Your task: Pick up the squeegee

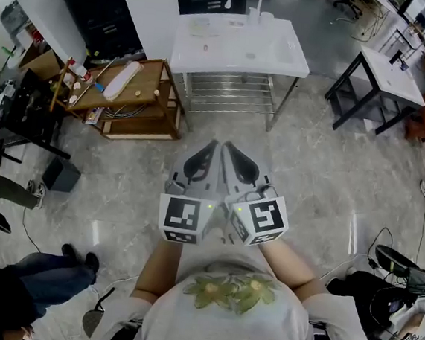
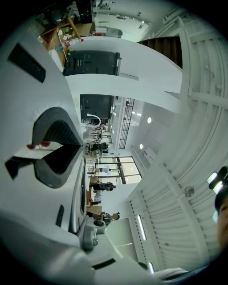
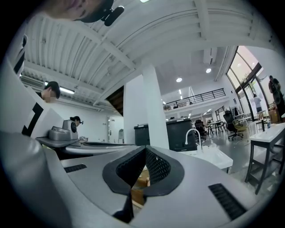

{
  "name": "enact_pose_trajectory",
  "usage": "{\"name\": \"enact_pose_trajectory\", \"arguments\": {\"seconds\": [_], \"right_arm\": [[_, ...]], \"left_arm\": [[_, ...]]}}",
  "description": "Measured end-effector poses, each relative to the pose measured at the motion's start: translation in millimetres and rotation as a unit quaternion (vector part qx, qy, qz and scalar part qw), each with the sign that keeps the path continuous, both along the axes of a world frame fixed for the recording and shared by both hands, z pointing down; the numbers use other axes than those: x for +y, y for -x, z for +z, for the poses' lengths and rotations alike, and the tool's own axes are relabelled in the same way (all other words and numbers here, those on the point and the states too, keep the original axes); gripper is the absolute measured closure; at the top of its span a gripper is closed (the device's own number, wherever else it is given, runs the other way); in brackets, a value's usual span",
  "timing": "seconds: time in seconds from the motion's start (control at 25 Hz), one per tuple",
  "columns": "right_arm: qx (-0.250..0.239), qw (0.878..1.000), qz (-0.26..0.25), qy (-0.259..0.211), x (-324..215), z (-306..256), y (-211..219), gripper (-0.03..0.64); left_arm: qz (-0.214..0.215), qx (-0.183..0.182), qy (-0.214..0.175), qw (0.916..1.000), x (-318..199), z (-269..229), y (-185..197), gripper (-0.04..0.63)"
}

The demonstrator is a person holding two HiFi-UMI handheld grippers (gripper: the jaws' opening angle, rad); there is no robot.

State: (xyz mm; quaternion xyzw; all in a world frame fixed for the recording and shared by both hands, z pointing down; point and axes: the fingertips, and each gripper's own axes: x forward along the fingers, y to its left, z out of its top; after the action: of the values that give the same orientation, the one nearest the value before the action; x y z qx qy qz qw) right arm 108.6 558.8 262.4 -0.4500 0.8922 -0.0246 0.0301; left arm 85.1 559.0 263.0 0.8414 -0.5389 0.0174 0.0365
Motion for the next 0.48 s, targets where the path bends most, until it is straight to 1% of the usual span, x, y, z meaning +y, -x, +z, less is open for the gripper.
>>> {"name": "enact_pose_trajectory", "arguments": {"seconds": [0.16,0.28,0.48], "right_arm": [[-0.003,1.000,0.004,0.002,-13,2,-6,0.595],[0.001,1.000,0.005,0.011,-25,10,-7,0.594],[-0.003,1.000,0.000,0.021,-65,16,-6,0.594]], "left_arm": [[0.012,-0.001,0.002,0.9999,-13,2,-6,0.588],[0.017,-0.002,0.011,0.9998,-26,9,-8,0.589],[0.016,-0.004,0.022,0.9996,-65,15,-6,0.588]]}}
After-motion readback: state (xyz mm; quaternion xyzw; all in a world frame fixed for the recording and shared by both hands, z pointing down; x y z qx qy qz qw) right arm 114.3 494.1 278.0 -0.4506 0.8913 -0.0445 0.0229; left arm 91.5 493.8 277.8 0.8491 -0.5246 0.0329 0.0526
